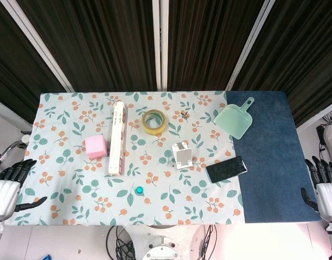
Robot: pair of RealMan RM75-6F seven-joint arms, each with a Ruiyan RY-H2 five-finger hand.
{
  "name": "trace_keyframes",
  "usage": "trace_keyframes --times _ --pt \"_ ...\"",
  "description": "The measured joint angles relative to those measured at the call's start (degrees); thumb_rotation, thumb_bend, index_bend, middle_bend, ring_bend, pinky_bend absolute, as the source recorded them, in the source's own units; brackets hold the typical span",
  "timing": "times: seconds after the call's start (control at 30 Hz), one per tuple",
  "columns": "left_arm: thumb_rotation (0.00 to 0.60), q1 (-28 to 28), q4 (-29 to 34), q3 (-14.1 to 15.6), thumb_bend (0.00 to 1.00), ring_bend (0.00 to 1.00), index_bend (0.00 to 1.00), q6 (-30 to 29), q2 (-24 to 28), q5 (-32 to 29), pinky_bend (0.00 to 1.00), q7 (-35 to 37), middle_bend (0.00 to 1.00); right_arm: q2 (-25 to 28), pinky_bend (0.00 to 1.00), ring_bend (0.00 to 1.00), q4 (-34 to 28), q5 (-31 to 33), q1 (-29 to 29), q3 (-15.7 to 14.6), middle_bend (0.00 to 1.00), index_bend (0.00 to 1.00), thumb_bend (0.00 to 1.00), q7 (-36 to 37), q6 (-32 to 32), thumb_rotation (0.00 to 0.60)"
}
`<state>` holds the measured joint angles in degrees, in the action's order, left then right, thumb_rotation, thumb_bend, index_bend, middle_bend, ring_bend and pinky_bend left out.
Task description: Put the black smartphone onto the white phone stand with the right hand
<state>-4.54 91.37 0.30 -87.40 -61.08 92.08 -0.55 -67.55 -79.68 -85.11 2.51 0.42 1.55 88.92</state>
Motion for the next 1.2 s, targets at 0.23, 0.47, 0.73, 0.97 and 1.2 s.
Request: trace_keyframes --times 0.23,0.47,0.73,0.97,1.2 --pt "0.402 -0.03 -0.52 0.45 0.06 0.14 0.12 0.49 -0.54 0.2 0.24 0.18 0.13 -0.4 0.0 0.0 0.77 0.05 0.15 0.34 0.0 0.0 0.32 0.68 -1.51 0.6" --pt "0.403 -0.13 -0.33 0.29 0.06 0.14 0.12 0.19 -0.37 0.45 0.24 0.4 0.13 0.0 0.0 0.0 0.12 -0.83 0.2 0.65 0.0 0.0 0.32 0.73 -1.45 0.6" --pt "0.401 -0.41 0.17 0.19 0.06 0.14 0.12 0.56 0.05 0.36 0.24 0.05 0.13 2.3 0.0 0.0 -1.76 -1.97 2.2 1.05 0.0 0.0 0.3 -0.95 -4.07 0.6" --pt "0.403 -0.64 -0.14 0.59 0.06 0.14 0.12 1.27 -1.18 0.66 0.24 -0.39 0.13 6.66 0.0 0.0 -6.3 -2.65 7.49 1.16 0.0 0.0 0.24 -6.32 -13.52 0.6" --pt "0.401 -0.59 -0.32 0.67 0.06 0.14 0.12 0.87 -1.36 0.93 0.24 -0.23 0.13 9.49 0.0 0.0 -12.35 2.24 16.61 2.04 0.0 0.0 0.21 -15.69 -31.7 0.6"
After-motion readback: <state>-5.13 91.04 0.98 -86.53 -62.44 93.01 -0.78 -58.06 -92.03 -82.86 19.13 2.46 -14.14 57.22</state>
